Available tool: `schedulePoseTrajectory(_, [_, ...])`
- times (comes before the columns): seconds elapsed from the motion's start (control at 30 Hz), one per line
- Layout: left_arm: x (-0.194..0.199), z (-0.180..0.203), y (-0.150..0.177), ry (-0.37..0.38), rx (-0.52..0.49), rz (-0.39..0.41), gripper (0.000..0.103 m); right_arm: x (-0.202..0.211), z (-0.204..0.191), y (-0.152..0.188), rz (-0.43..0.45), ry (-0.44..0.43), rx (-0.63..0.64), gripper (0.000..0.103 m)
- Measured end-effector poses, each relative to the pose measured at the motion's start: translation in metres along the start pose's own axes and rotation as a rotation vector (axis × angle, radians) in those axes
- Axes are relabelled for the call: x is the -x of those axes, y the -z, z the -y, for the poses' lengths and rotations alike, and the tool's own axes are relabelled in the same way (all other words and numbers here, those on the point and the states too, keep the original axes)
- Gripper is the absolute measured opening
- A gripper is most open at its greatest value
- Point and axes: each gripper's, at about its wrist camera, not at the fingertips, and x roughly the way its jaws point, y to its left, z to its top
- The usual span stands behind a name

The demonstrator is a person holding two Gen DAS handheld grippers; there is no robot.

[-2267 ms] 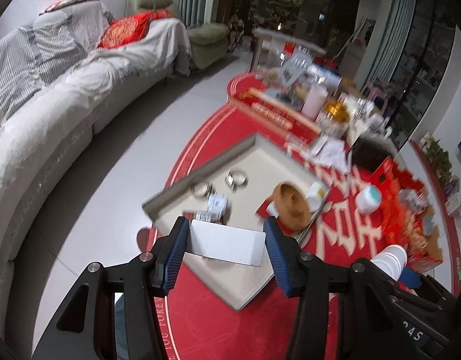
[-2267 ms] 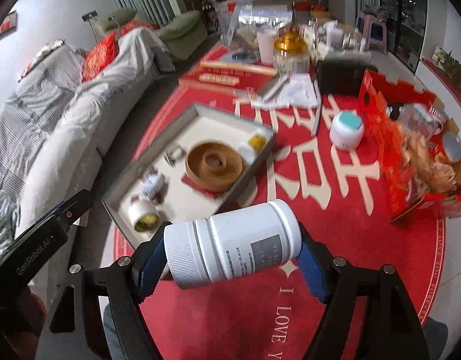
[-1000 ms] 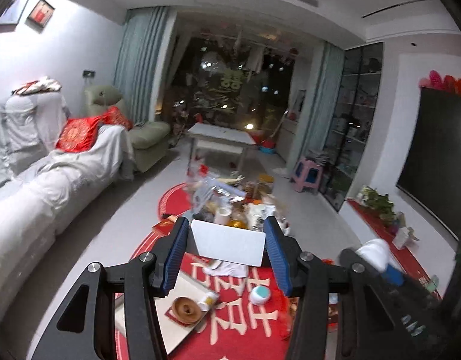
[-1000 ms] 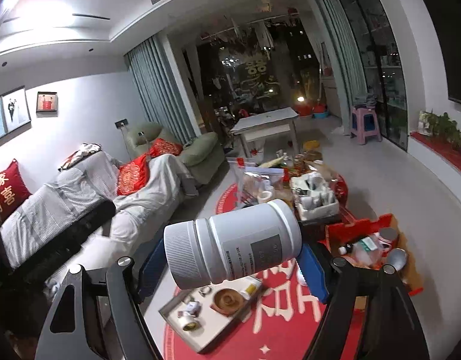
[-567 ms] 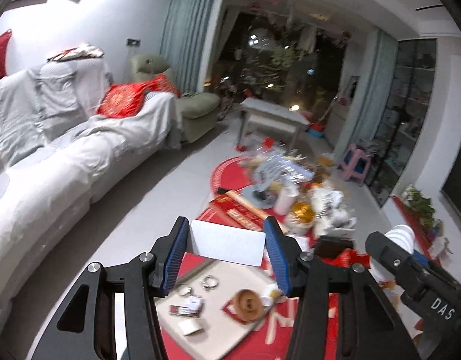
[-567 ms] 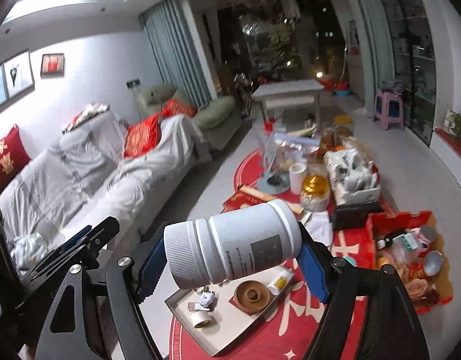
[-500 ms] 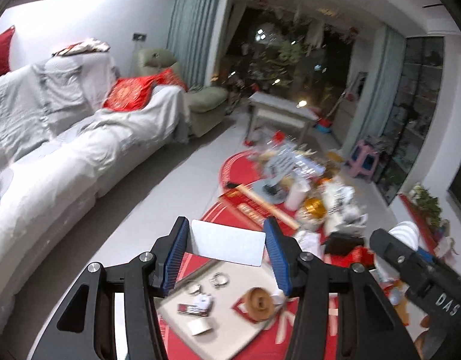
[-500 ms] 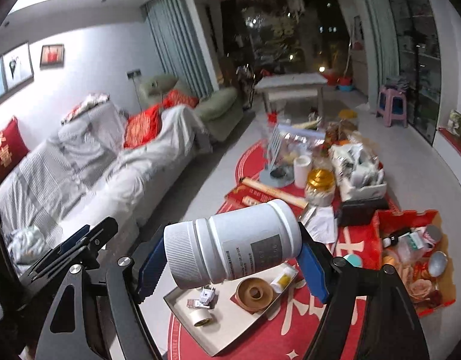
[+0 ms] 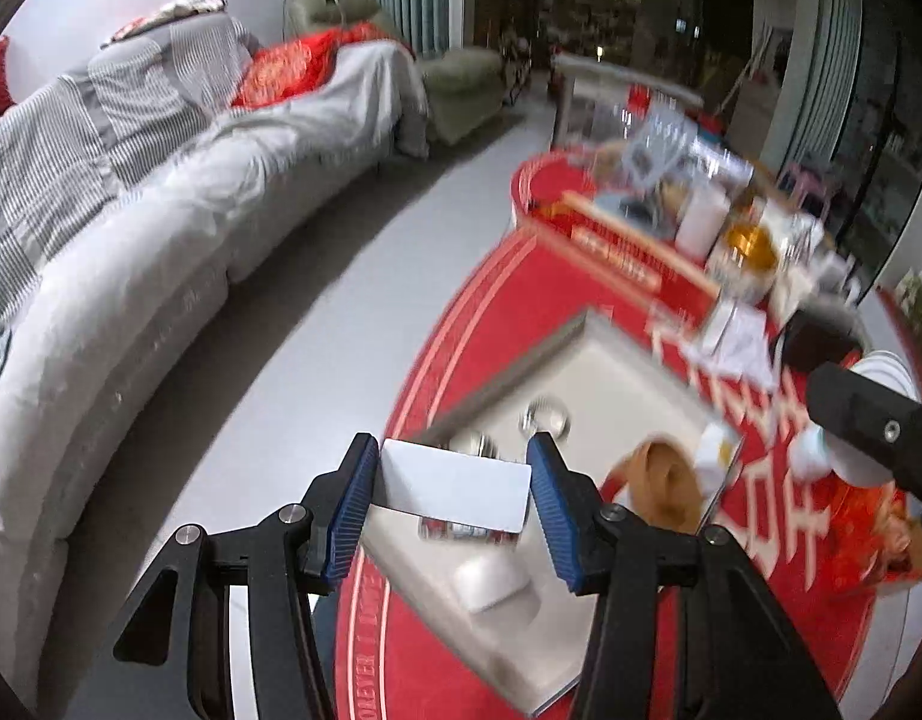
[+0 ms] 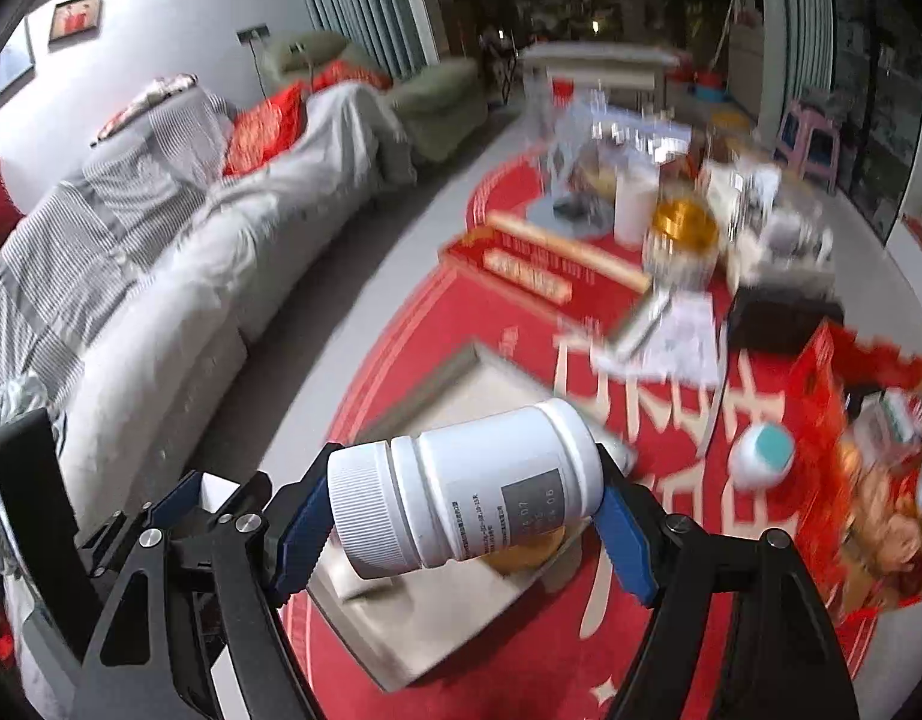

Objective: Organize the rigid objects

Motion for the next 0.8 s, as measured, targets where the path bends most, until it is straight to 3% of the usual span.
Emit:
schedulePoseTrajectory(0.17, [-0.027, 0.005, 0.035, 0.002, -0.011, -0.087, 0.055, -0.027, 0.015, 0.034, -0.089, 0.008, -0.029, 0.079])
schedulePoseTrajectory(0.33, [-0.035, 0.007, 0.052, 0.001, -0.028, -0.126, 0.055, -0.038, 0.029, 0.054, -0.130, 0.026, -0.070, 0.079])
schedulePoseTrajectory(0.8, [-0.037, 0.010, 0.055, 0.021, -0.028, -0.141, 0.055, -0.049, 0.030, 0.069, -0.178, 0.035, -0.071, 0.079])
